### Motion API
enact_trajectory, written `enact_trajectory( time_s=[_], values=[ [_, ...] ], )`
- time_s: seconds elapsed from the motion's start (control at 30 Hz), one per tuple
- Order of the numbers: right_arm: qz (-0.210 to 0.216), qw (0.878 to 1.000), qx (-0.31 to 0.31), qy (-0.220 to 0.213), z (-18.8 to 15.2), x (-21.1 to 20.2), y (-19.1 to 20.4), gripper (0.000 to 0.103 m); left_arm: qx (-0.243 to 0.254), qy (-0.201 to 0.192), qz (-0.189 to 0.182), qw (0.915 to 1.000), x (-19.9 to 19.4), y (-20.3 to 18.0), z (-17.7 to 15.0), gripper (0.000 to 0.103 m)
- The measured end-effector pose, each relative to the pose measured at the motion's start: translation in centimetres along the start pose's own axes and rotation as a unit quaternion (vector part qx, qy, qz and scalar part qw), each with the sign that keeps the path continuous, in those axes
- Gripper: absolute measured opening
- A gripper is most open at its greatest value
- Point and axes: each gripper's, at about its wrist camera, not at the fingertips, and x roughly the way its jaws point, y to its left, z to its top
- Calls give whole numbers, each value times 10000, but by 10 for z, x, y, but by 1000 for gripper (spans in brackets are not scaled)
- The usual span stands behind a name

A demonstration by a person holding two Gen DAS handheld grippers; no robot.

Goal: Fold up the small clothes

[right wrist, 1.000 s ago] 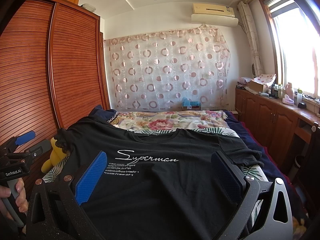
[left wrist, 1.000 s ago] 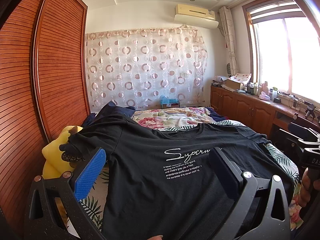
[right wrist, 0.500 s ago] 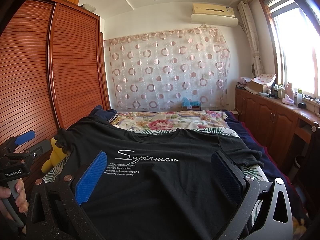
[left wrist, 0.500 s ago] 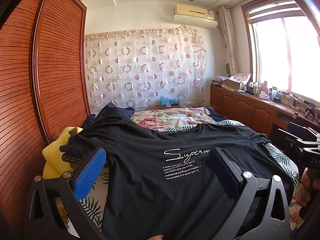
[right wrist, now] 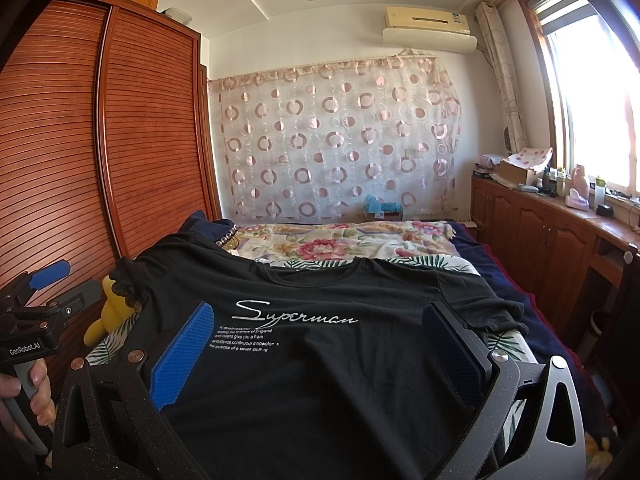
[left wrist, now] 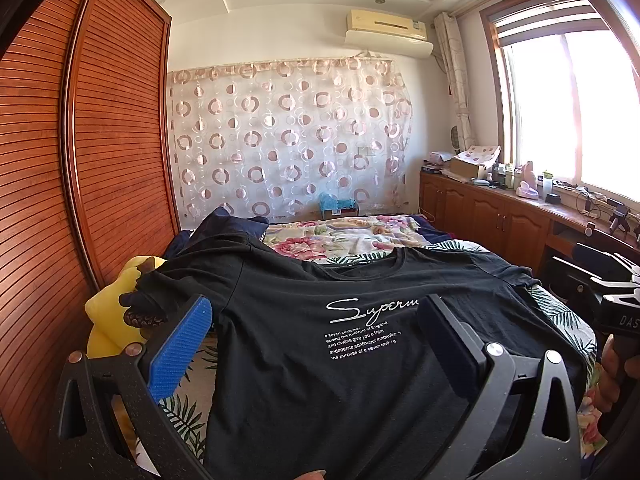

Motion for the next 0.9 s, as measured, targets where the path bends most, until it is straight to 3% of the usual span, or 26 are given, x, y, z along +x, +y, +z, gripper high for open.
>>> enact_trajectory(
  time_s=[0.17, 0.43, 0.63, 0.9],
  values=[
    [9, 10000, 5, 13, 0, 1, 0, 103, -8, 36, -22, 10000, 0, -2, 2, 103],
    [280, 9993, -116, 223, -4, 20, 4, 103, -2, 440, 6, 9990, 14, 2, 1, 103],
    [501, 9976, -233, 407, -2, 41, 3, 103, 74, 758, -11, 9971, 36, 19, -16, 103],
    [940, 9917, -344, 807, 4, 75, 3, 103, 47, 990, 51, 9951, 61, 71, -12, 103]
  ],
)
